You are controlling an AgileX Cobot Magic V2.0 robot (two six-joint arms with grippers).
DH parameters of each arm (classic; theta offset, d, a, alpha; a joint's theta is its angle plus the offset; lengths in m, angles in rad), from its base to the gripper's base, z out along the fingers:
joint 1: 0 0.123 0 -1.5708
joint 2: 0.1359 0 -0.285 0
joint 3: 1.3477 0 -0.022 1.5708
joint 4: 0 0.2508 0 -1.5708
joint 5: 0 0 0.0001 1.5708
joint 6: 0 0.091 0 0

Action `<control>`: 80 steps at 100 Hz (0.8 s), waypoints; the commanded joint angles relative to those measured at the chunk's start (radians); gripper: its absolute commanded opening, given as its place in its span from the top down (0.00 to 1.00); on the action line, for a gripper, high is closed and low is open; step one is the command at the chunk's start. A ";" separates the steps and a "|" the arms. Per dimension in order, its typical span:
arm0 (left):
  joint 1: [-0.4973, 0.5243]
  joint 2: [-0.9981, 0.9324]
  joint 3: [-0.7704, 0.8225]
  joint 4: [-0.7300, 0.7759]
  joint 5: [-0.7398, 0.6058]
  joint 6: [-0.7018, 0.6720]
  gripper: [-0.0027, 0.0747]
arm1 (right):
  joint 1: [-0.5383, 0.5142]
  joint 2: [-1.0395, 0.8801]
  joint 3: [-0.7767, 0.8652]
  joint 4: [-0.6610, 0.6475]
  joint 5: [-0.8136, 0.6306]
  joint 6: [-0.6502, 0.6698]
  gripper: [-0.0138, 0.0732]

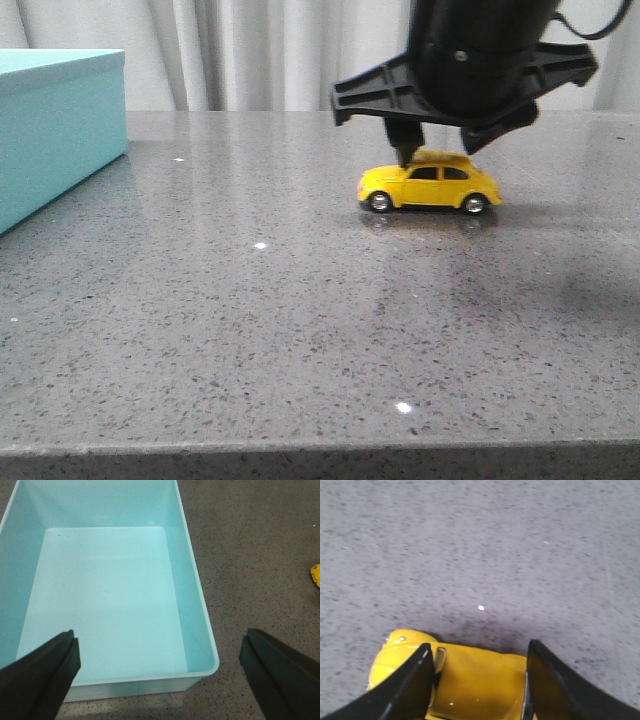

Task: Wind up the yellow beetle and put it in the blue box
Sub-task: 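Press the beetle down with the right gripper and drag it away from the box, then lift the right gripper off the beetle, letting it roll toward the box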

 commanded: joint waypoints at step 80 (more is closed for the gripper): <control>-0.005 0.006 -0.032 -0.013 -0.064 -0.001 0.15 | -0.027 -0.326 0.029 -0.043 -0.002 -0.024 0.36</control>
